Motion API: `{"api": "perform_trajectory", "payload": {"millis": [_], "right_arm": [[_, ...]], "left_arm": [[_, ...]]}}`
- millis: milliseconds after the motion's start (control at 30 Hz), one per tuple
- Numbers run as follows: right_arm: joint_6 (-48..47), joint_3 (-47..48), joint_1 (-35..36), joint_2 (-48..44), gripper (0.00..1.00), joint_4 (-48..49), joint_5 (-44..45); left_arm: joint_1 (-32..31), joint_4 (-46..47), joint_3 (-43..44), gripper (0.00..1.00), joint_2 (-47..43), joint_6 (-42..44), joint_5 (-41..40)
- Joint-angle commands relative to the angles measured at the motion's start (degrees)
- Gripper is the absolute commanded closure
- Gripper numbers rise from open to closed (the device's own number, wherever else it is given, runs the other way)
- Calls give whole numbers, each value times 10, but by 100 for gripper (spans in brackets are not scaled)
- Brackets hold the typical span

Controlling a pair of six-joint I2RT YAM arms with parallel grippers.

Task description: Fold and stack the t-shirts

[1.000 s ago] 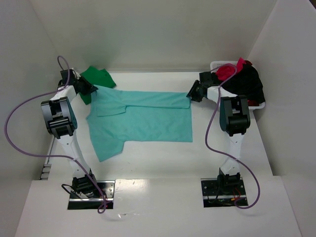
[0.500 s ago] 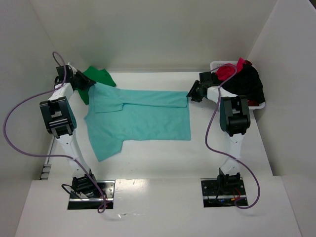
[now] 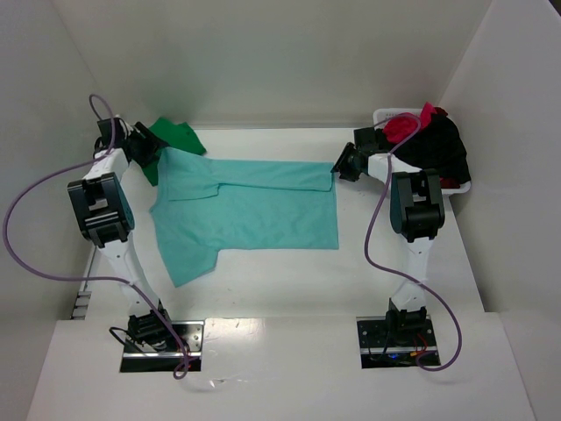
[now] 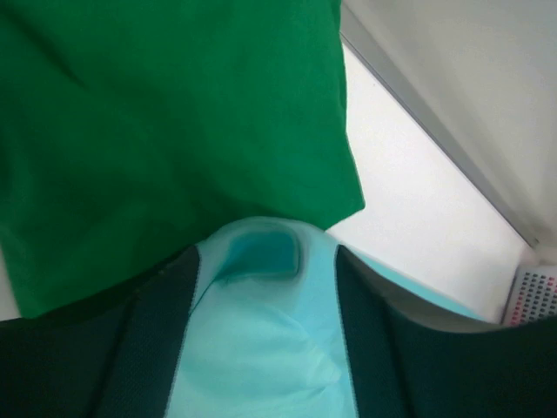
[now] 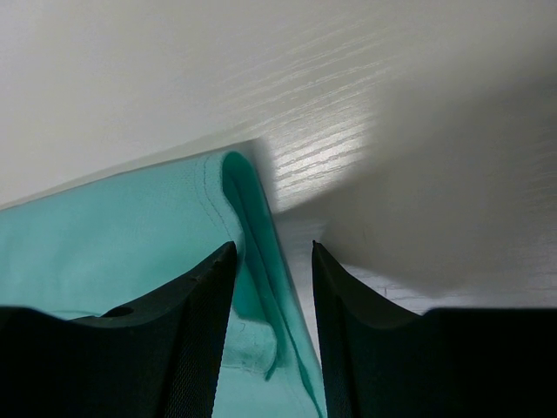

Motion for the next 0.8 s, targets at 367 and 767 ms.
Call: {"api": "perform_trajectory", "payload": {"millis": [367,767], "right_arm": [[-17,-64,-4,-160,23,8,5],[2,-240,-4,-289,0,22,-47]], "left_arm": [[8,-65,-133,3,-224,88,-66],[0,-174,-359,0,-463,59,-119]]}}
